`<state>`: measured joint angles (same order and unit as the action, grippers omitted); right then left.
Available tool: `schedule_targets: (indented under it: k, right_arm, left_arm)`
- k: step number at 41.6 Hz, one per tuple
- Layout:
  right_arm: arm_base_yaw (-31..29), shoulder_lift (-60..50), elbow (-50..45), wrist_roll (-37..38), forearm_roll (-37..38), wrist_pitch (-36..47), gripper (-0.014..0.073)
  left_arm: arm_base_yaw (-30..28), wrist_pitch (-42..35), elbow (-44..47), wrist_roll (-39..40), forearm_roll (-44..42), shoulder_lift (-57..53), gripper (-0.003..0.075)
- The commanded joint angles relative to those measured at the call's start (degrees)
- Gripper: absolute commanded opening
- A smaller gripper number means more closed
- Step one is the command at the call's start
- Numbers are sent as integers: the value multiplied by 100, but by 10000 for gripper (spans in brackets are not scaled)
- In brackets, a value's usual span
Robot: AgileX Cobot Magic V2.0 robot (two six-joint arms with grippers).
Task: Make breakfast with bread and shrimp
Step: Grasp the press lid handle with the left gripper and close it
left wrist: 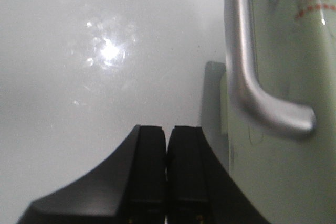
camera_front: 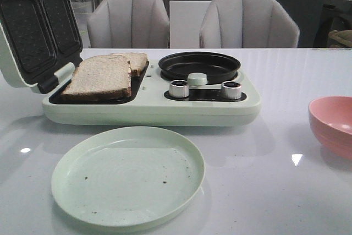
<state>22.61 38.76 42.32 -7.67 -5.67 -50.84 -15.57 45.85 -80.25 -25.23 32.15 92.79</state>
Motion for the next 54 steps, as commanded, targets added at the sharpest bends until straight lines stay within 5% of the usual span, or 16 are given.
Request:
schedule_targets:
  k: [1, 18, 43, 54]
  right_arm:
    - [-33, -24, 139, -30, -6, 361, 508]
    - [-33, -24, 139, -30, -6, 361, 508]
    - [-33, -24, 139, -30, -6, 361, 508]
    - [-33, -24, 139, -30, -6, 361, 508]
  left_arm:
    - [-2, -240, -498, -21, 413, 77, 109]
    - [421, 45, -777, -21, 1322, 511, 109]
    - [1772, 141, -710, -220, 1198, 485, 109]
    - [2778, -295, 37, -292, 581, -113, 109]
